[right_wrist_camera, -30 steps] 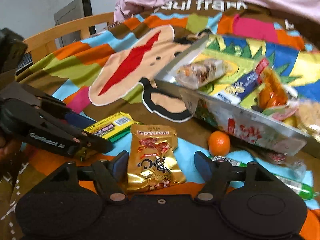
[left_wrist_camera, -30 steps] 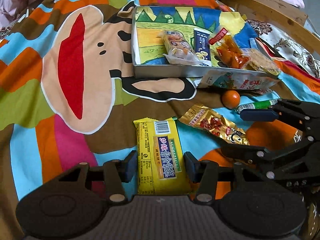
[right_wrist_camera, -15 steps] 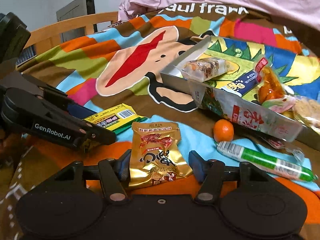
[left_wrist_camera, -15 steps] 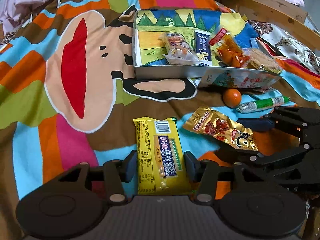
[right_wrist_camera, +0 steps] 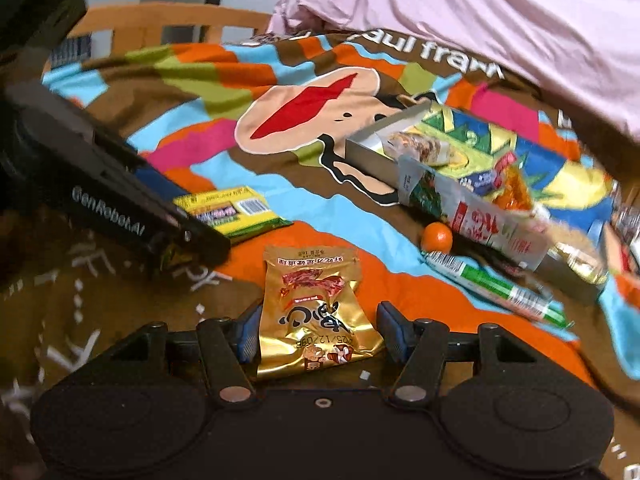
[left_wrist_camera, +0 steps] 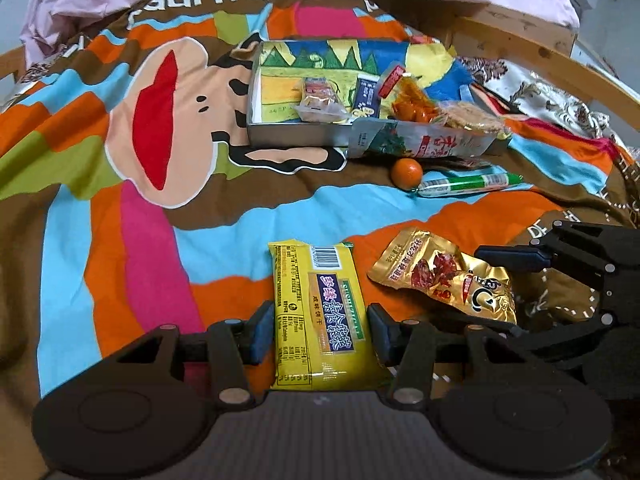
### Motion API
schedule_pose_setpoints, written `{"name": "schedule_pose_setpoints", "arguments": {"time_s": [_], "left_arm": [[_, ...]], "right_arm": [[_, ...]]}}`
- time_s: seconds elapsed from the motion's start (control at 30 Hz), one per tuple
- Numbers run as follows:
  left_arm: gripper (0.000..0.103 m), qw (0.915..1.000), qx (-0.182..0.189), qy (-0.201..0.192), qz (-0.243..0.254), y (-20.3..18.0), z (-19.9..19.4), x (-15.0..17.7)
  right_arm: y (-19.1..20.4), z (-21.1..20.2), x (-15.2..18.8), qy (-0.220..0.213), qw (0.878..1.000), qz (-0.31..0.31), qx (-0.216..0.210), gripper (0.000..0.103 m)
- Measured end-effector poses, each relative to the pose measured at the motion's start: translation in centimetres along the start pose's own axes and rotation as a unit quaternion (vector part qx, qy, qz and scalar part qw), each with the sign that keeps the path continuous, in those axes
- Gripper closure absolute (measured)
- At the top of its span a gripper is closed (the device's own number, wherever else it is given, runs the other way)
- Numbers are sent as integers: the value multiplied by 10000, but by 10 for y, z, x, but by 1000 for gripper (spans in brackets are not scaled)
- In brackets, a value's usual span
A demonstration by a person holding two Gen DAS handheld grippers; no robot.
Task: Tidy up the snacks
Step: 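Lift the yellow bar with the left tool while the right lifts the gold bag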
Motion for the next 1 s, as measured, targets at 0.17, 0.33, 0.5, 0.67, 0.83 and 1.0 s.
{"name": "schedule_pose_setpoints", "arguments": {"time_s": [0.17,0.33,0.5,0.67,0.83,1.0], "left_arm": [[49,9998,-44,-170,-62,1,-8,6],[49,9995,-67,-266,-136,4,-11,10],[49,9993,-60,-337,-154,4,-13,10],[49,9991,-48,-368,-202,5,-13,10],[49,9991,-51,-373,-205,5,-13,10],[49,9989,-58,-411,-213,4,-14,10]], "right_arm": [[14,-3,4,-107,9974,-607,373,42],[18,-4,5,-187,9948,-822,574,42],[14,-5,4,-243,9936,-841,708,42],[13,-4,4,-248,9925,-910,776,42],[17,-7,5,-336,9896,-1075,893,42],[15,-9,3,-450,9851,-1253,1085,43]]}}
Point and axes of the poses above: each gripper's, at about its wrist camera, not at the fingertips, and z roughly the way its jaws point, y to its left, x to its underside, the point moved 1 cm from there along z, roughly the way its jaws point, and after that the axes turned 2 degrees about y, right-handed, at the moved point
